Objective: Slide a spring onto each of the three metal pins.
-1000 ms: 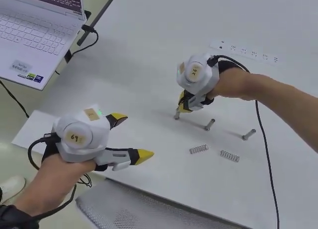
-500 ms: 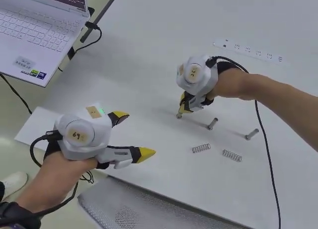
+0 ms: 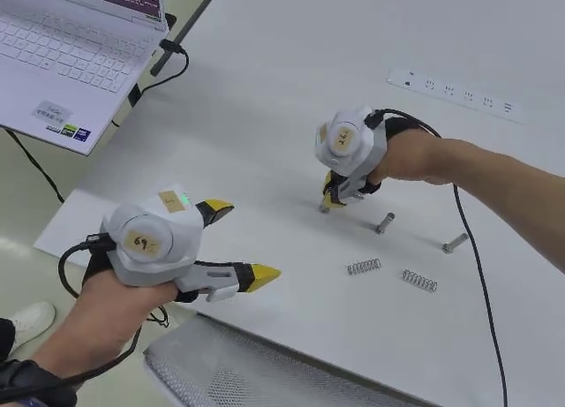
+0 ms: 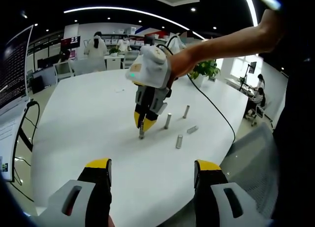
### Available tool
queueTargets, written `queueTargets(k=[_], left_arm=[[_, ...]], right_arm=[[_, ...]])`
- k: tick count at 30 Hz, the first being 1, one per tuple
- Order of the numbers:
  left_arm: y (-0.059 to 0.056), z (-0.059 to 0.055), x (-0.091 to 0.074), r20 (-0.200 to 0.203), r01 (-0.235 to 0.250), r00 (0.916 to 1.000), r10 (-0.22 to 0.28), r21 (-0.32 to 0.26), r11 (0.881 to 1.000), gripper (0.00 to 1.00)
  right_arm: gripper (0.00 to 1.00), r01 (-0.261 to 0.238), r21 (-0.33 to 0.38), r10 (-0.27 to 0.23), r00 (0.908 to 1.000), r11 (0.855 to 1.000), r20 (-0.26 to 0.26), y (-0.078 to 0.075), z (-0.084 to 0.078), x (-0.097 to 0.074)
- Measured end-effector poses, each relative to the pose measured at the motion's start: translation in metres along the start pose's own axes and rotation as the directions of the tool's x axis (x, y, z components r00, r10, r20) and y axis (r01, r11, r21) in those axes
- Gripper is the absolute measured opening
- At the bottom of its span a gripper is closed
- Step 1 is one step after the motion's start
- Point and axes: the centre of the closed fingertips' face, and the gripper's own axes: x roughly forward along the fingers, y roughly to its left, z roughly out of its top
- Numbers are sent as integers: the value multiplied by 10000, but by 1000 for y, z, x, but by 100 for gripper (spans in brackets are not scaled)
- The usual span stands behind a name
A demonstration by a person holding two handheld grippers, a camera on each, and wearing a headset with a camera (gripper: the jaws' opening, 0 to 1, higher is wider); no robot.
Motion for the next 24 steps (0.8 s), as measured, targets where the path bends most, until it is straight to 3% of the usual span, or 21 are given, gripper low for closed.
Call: queueTargets(k=[24], left_arm=[[1, -3, -1, -62, -35, 10000, 35, -39, 10000, 64]], right_arm=[[10, -174, 6, 174, 9995, 9998, -278, 4, -6, 16]])
